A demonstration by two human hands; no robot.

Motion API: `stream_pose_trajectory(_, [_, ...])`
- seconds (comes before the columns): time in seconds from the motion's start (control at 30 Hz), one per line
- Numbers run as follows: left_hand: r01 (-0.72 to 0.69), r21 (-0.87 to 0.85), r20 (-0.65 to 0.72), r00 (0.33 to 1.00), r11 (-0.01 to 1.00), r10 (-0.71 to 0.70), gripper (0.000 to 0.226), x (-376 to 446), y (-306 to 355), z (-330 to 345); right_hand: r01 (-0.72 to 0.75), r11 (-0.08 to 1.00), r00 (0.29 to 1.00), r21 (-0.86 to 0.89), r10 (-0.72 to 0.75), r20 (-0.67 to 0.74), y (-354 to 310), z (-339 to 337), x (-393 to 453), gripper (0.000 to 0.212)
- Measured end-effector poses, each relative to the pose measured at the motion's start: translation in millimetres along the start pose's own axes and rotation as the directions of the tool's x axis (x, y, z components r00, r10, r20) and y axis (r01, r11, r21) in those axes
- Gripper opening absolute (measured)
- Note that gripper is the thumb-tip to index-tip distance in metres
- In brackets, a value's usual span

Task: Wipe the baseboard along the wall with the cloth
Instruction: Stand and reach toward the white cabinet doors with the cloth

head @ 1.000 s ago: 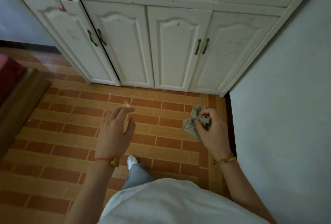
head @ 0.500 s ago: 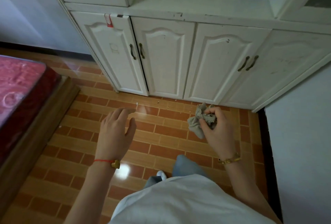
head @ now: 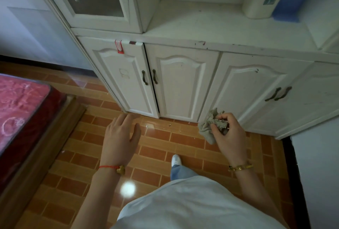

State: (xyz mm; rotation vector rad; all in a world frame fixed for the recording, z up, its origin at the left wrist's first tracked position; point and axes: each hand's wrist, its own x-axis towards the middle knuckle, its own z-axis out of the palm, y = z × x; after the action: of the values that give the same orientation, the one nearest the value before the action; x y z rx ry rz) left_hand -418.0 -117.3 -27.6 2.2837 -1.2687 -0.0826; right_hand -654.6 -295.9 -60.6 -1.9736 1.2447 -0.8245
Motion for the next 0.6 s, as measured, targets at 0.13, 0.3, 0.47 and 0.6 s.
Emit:
stream_pose_trajectory(0.13, [0.003,-0.012,-0.041,0.999,1.0,-0.003,0.028,71.3,1.9,2.6,0.028,0.999,0.999,0.031,-0.027,-0.021,-14.7,11.8,72.3,0.019])
stream_pose_trajectory(0.3, [0.026,-0.04,-0.057,0.998,0.999,-0.028,0.029,134.2,4.8,11.7,0.09,0.996,0.996,0.017,-0.09,-0.012,-31.7,22.2,142.5,0.02])
stream_pose_trajectory(0.47, [-0.001,-0.05,-0.033,0.999,0.999,0.0,0.028,189.0,-0.4,25.0,0.078,0.997,0.997,0.015,-0.078,-0.006,-35.7,37.5,188.9,0.021])
stream_pose_trajectory(0.6, [-0.045,-0.05,-0.023,0.999,0.998,0.044,0.027,239.3,-8.7,36.2,0.059,0.998,0.998,0.014,-0.059,-0.027,-38.6,56.2,222.2,0.02])
